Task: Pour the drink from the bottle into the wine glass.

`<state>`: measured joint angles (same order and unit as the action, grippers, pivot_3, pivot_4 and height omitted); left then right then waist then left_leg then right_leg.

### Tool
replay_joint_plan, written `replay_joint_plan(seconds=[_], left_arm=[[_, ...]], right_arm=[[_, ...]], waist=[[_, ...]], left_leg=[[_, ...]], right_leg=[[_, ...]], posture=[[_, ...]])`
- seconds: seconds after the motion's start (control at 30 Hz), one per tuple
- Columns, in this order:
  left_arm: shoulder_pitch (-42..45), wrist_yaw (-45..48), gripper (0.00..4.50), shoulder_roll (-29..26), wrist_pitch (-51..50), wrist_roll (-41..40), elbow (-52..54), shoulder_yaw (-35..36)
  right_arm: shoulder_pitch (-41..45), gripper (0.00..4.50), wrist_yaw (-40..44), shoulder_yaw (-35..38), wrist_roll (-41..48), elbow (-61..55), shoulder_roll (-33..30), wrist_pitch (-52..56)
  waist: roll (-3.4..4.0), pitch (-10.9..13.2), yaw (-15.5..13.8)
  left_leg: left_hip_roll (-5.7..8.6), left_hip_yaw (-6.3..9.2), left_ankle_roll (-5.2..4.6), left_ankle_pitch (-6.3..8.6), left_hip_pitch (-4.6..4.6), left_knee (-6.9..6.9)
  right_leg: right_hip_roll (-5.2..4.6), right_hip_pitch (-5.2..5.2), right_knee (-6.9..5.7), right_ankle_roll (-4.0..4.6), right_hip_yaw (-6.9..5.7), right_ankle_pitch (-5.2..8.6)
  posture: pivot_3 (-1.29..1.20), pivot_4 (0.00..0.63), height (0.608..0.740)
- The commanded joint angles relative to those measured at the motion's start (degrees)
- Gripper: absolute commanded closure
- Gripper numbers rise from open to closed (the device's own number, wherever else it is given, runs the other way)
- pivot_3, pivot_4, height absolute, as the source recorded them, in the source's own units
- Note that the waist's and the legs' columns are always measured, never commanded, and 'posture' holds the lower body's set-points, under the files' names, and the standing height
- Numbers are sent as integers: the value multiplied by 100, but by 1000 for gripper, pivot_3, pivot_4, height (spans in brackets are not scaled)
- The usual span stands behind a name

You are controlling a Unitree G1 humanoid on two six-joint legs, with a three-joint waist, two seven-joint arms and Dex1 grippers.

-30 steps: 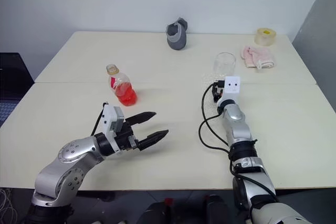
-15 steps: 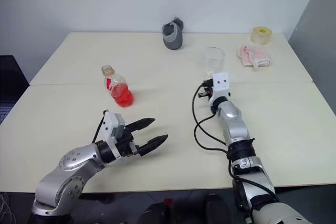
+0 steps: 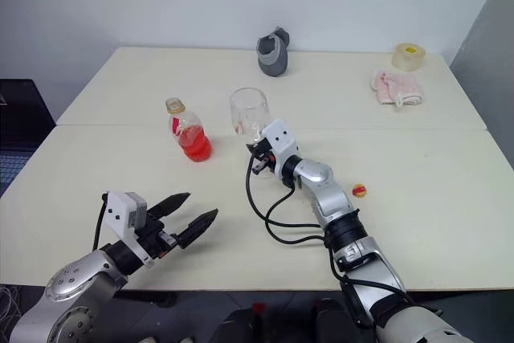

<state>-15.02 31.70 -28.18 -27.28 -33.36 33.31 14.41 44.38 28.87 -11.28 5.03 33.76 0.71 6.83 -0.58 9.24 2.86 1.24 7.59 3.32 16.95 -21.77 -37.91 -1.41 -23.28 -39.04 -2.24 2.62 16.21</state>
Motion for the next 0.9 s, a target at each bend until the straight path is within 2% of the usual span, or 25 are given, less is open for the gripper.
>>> replay_joint_plan(seconds=[0.03,0.23,0.47,0.67,0.9], left_arm=[[-66,-97,0,25,225,96,275,129],[-17,-116,0,17,322,134,166,94],[344,-67,0,-5,367,258,-88,-19],[523,-188,0,67,248,193,-195,-47],[666,-377,0,153,260,269,-331,-56]], right_arm=[[303,4256,-9,133,-69,211,8,-336],[293,4256,-2,288,-37,559,19,-470],[57,2130,111,325,-62,364,-51,-507],[-325,40,224,309,0,-236,-147,-348],[-1158,40,528,351,321,-1858,-490,302]], waist=[[0,0,1],[0,0,23],[0,0,24],[0,0,36],[0,0,23]], left_leg=[[0,0,0,0,0,1],[1,-3,-2,1,1,2],[2,-3,-1,1,0,1],[1,0,-1,0,0,2],[-2,4,-2,1,0,1]], right_leg=[[1,0,-1,0,-1,0],[7,-1,-1,1,-1,0],[7,0,-2,1,-4,0],[7,-1,-2,1,-3,-1],[5,0,-2,1,-2,0]], posture=[[0,150,740],[0,150,740],[0,150,740],[0,150,740],[0,150,740]])
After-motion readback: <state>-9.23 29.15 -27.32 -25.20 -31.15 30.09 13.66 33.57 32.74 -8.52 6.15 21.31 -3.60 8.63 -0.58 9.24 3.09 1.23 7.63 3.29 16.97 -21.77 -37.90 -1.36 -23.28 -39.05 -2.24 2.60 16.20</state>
